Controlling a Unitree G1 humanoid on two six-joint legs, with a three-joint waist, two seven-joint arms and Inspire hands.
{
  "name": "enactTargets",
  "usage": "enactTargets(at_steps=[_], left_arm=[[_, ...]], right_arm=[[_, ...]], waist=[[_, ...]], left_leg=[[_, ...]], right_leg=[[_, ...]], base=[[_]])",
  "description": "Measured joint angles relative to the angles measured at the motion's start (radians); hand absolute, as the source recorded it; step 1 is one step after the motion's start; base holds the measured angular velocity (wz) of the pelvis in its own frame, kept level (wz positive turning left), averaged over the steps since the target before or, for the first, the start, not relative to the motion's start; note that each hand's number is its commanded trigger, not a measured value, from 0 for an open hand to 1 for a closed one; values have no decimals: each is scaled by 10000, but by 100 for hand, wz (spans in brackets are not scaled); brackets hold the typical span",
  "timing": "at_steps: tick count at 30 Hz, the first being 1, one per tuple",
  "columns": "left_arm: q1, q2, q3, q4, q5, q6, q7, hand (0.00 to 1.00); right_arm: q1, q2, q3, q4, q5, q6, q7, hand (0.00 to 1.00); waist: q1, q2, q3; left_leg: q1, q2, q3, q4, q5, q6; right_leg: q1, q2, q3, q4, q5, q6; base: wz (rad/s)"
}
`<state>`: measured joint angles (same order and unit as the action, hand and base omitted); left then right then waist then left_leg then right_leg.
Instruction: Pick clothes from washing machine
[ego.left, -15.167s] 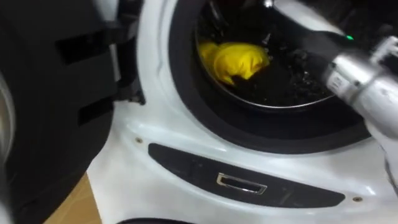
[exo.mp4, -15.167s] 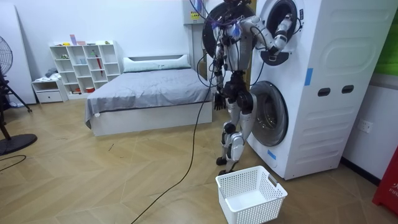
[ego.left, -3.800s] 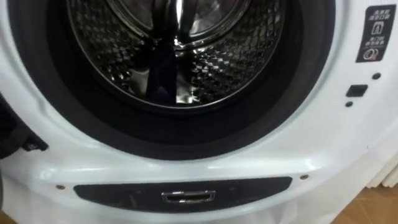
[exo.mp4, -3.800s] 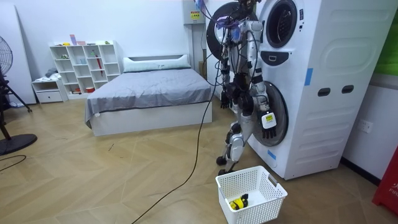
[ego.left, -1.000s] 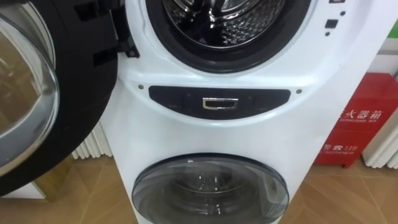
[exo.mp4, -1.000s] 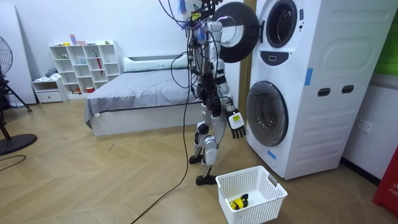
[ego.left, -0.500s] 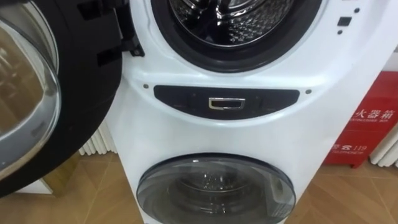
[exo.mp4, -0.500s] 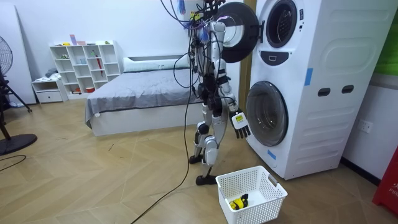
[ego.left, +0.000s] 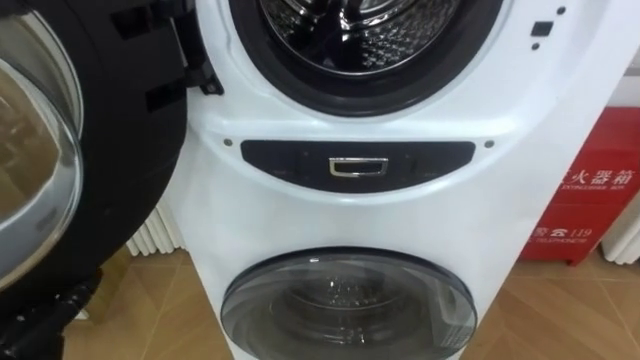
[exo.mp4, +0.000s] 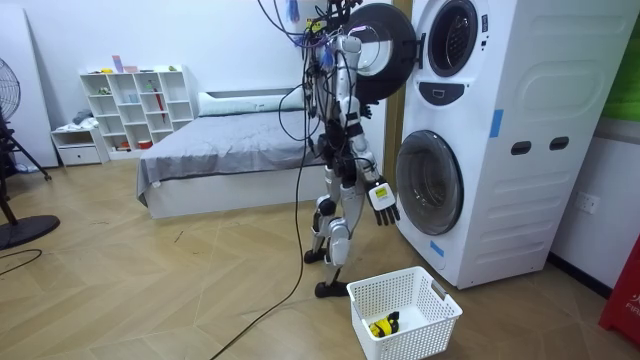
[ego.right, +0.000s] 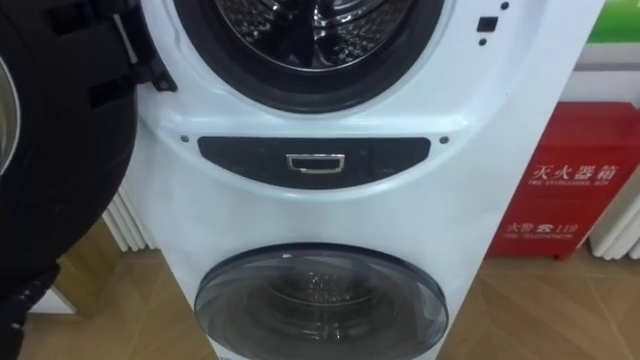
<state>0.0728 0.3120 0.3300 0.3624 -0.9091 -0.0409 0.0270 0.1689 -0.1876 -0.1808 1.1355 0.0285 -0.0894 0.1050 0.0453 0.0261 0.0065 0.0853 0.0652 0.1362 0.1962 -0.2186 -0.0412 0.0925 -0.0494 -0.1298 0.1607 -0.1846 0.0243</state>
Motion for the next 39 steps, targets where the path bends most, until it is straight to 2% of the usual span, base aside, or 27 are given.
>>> enactTargets(at_steps=[1, 6, 8, 10, 15, 19, 25, 27, 30, 33, 39], left_arm=[[0, 77, -6, -7, 27, 75, 82, 0], [-7, 516, -21, -36, 66, 576, 235, 0], [-83, 563, -12, -33, 63, 732, 245, 0], [-160, 731, -12, -30, -5, 1061, 214, 0], [-196, 999, -11, -30, -205, 1655, 239, 0], [-195, 1057, 14, -24, -350, 2032, 332, 0], [-232, 1094, 43, 43, -125, 2094, 276, 0], [-233, 1177, 194, 42, 122, 2237, 246, 0], [-233, 1676, 202, 44, 523, 2719, 277, 0], [-233, 1927, 201, 29, 790, 2826, 309, 0], [-239, 1931, 199, -171, 1151, 2835, 422, 0]], right_arm=[[102, -17, 0, -51, 1, 18, -40, 0], [192, -16, -3, -174, -401, 47, -35, 0], [292, -14, -179, -166, -664, 48, 7, 0], [376, -5, -640, -137, -899, 90, 32, 0], [718, -15, -1113, -468, -1208, 490, -125, 0], [843, -32, -1181, -734, -1488, 744, -293, 0], [918, -52, -1172, -930, -1518, 860, -403, 0], [906, -62, -1188, -929, -1546, 876, -427, 0], [890, -124, -1271, -922, -1649, 922, -436, 0], [991, -230, -1273, -960, -1928, 935, -460, 0], [1063, -247, -1475, -1229, -1928, 1095, -346, 0]], waist=[[-10, 15, -21], [34, 100, -15], [112, 116, -5], [263, 128, -2], [456, 186, -28], [590, 251, -74], [705, 275, -94], [741, 271, -96], [750, 262, -101], [791, 249, -106], [754, 187, -110]], left_leg=[[-2, 5, -3, 0, 0, 0], [-35, 14, -11, 10, 1, 1], [-33, 14, 3, 15, 1, 1], [-3, 14, 11, 9, 1, 0], [74, 40, 38, -5, 1, 0], [154, 109, 42, -24, 1, -1], [148, 122, -12, -26, 3, -4], [145, 122, -12, -26, 3, -4], [148, 125, -24, -17, 3, -5], [130, 125, -53, -13, 3, -5], [-21, 117, -266, 51, 1, -7]], right_leg=[[-34, 3, 20, 51, 0, 0], [-51, 13, 91, 95, 1, -2], [-69, 14, 152, 101, 1, -2], [-75, 28, 229, 95, 7, -11], [-58, 61, 313, 91, 15, -24], [-34, 134, 409, 94, 45, -74], [-38, 157, 401, 110, 56, -92], [-55, 157, 415, 107, 56, -92], [-52, 159, 425, 102, 56, -92], [-56, 158, 417, 77, 56, -93], [-63, 162, 266, -80, 58, -95]], base=[[0], [-4], [-8], [-10], [-6], [-9], [-1], [0], [0], [0], [9]])
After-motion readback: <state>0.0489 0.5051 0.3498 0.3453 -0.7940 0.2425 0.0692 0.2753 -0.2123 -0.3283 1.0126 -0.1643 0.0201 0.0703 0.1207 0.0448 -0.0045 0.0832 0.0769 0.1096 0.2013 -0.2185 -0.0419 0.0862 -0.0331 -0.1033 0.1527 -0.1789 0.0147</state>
